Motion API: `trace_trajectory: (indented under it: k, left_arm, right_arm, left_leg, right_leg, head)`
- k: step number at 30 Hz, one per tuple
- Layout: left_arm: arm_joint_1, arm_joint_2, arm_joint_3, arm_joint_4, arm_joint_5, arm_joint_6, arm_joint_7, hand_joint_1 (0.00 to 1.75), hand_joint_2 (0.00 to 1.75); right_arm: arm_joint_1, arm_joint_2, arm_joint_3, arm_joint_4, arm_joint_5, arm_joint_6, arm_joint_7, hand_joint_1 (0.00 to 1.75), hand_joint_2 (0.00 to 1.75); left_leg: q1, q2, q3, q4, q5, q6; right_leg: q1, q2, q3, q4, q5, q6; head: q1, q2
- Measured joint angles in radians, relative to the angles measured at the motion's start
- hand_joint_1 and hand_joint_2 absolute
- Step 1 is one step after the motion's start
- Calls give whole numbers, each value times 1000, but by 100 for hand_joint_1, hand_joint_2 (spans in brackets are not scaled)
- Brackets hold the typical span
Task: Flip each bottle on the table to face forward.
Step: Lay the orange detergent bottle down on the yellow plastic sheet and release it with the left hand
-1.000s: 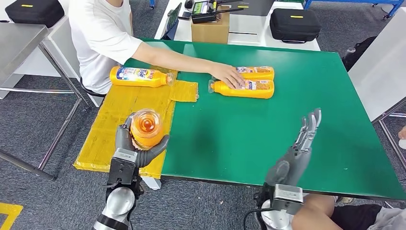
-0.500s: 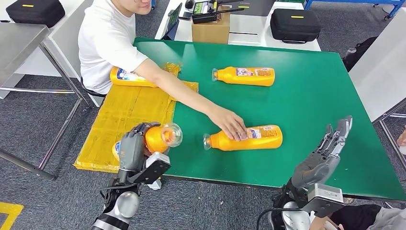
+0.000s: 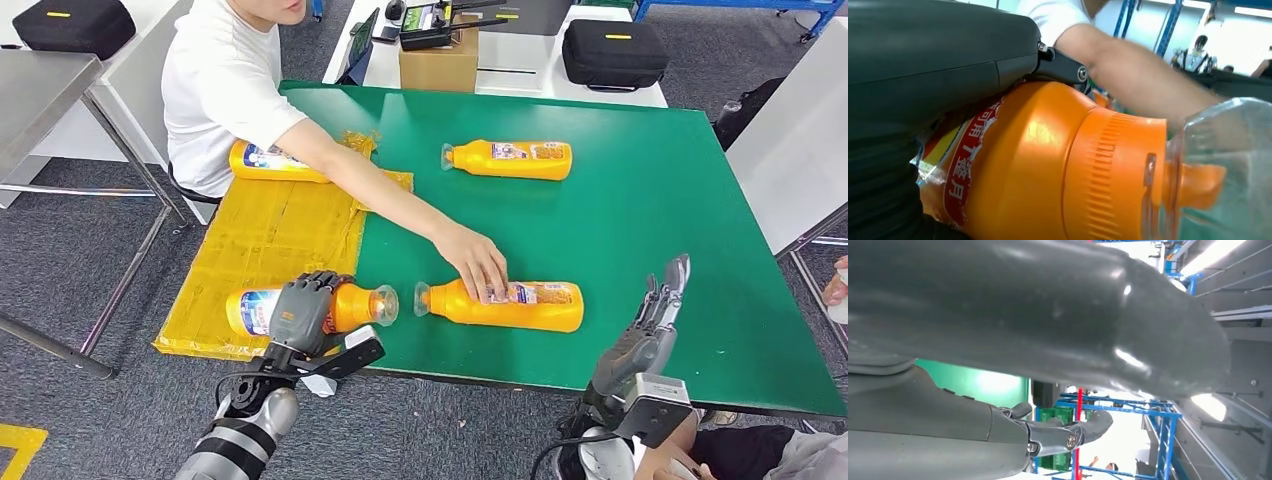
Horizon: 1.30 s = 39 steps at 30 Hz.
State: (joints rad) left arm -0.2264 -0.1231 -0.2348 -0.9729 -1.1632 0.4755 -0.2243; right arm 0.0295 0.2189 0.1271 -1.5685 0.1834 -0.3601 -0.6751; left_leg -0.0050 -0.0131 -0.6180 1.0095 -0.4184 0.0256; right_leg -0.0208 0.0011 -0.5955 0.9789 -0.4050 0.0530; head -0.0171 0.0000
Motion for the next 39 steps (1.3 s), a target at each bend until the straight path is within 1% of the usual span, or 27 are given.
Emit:
trace_trajectory:
  k: [4, 5, 6, 8, 9, 10, 14, 16, 20, 25, 29, 34, 39]
  left_arm:
    - [-44, 9, 0, 63, -23, -64, 21, 173, 175]
    - [-60, 10, 1, 85, -22, -74, 22, 156, 175]
    - [-76, 12, 2, 108, -20, -84, 23, 127, 175]
    - [-109, 14, 2, 155, -20, -102, 25, 41, 175]
    - [-123, 14, 2, 177, -23, -111, 29, 14, 175]
    - [-134, 15, 2, 196, -28, -120, 35, 0, 175]
    - [-164, 16, 1, 251, -38, -153, 65, 0, 175]
    - [-174, 16, 1, 268, -38, -185, 70, 0, 175]
    - [-199, 21, 2, 296, -15, -269, 52, 0, 175]
    - [-222, 30, -3, 324, -6, -328, 37, 0, 175]
    - [-240, 48, -20, 349, 16, -385, 12, 0, 175]
    - [-244, 63, -34, 359, 48, -393, -18, 0, 175]
    - [-193, 70, -36, 298, 146, -362, -91, 0, 175]
  right_arm:
    - [-6, 0, -2, 22, 14, 27, 14, 0, 0]
    - [-9, 1, -2, 29, 15, 32, 15, 0, 0]
    - [-13, 2, -3, 37, 15, 35, 15, 0, 0]
    - [-22, 4, -3, 53, 15, 41, 17, 0, 0]
    - [-26, 4, -3, 60, 15, 43, 18, 0, 0]
    - [-30, 5, -3, 67, 15, 44, 19, 0, 0]
    - [-36, 5, -7, 88, 15, 45, 25, 0, 0]
    - [-39, 4, -11, 97, 15, 46, 25, 0, 0]
    - [-58, 4, -23, 120, 15, 53, 25, 0, 0]
    - [-79, 4, -34, 144, 14, 60, 25, 0, 0]
    - [-95, 4, -41, 164, 12, 63, 20, 0, 0]
    - [-105, 4, -53, 183, 9, 63, 11, 0, 0]
    - [-104, 2, -67, 190, 6, 60, 3, 0, 0]
  left_leg:
    - [0, 0, 1, 0, 0, 0]
    - [0, 0, 1, 0, 0, 0]
    - [0, 0, 2, 0, 0, 0]
    - [0, 0, 3, 0, 0, 0]
    - [0, -1, 4, 0, 0, 0]
    - [0, -1, 4, 0, 0, -1]
    - [0, -1, 5, 0, 1, 0]
    - [0, -3, 6, 0, 1, 0]
    - [0, -6, 8, 0, 1, 0]
    - [0, -7, 10, 0, 1, 0]
    - [0, -7, 15, -1, 1, 0]
    - [0, -7, 18, -1, 0, -1]
    - [0, -7, 18, -1, 1, -1]
  right_leg:
    - [0, 0, 1, 0, 0, 0]
    - [0, 0, 1, 0, 0, 0]
    - [0, 0, 2, 0, 0, 0]
    - [0, 0, 4, 0, 0, 0]
    - [0, 0, 4, 0, 0, 0]
    - [0, 0, 5, 0, 0, 0]
    - [0, 0, 5, 0, 0, 0]
    - [0, -1, 7, 0, 0, 0]
    - [0, -2, 9, 0, 0, 0]
    - [0, -2, 13, 0, 0, 0]
    - [0, -3, 17, 0, -1, -1]
    - [0, -2, 19, 0, -2, -2]
    - [0, -2, 19, 0, -1, -1]
  head:
    - [0, 0]
    - [0, 0]
    - [0, 0]
    - [0, 0]
    - [0, 0]
    - [0, 0]
    - [0, 0]
    - [0, 0]
    - [0, 0]
    - [0, 0]
    - [0, 0]
    - [0, 0]
    - [0, 0]
